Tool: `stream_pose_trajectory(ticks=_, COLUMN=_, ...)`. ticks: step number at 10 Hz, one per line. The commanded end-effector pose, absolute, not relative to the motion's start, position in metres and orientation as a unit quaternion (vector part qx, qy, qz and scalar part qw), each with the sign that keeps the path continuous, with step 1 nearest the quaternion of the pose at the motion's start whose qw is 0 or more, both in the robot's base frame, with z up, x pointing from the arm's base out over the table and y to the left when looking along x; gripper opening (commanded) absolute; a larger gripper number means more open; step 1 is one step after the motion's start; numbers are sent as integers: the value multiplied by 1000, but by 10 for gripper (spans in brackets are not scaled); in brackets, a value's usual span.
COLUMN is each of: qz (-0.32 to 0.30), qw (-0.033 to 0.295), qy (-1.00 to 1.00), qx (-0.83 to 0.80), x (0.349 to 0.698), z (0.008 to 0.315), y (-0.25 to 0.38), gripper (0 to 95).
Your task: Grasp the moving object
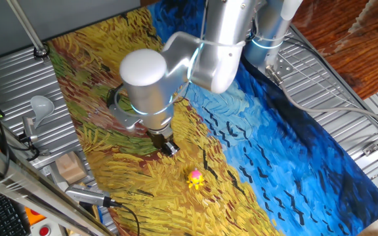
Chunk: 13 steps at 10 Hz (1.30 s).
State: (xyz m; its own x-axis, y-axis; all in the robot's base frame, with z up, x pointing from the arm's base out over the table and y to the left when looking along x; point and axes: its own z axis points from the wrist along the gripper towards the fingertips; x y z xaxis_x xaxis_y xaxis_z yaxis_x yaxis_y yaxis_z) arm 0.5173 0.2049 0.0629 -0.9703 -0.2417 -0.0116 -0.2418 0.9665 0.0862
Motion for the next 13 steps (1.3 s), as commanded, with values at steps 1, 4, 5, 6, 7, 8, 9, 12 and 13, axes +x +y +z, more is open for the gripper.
stream_pose_trajectory(ticks=1, qz=41, qw=1, qy=977, qx=-208, x=517, z=63, y=205, gripper=0)
stream_pose_trajectory(ticks=4, qz=49, qw=-3, qy=974, qx=-222, x=515, z=64, y=212, gripper=0)
stream_pose_trajectory(ticks=5, qz=49, qw=0, qy=975, qx=-218, x=509, z=66, y=225, gripper=190)
stream_pose_trajectory(ticks=6, qz=47, qw=3, qy=976, qx=-212, x=505, z=68, y=235, gripper=380)
stream_pose_trajectory(ticks=7, qz=49, qw=3, qy=977, qx=-206, x=503, z=71, y=243, gripper=380)
stream_pose_trajectory(ticks=8, qz=49, qw=3, qy=977, qx=-207, x=503, z=74, y=249, gripper=760)
stream_pose_trajectory(ticks=9, qz=47, qw=2, qy=978, qx=-205, x=503, z=75, y=250, gripper=950)
stream_pose_trajectory(ticks=12, qz=51, qw=1, qy=980, qx=-190, x=501, z=81, y=253, gripper=950)
stream_pose_trajectory(ticks=13, qz=51, qw=2, qy=980, qx=-193, x=501, z=81, y=253, gripper=950)
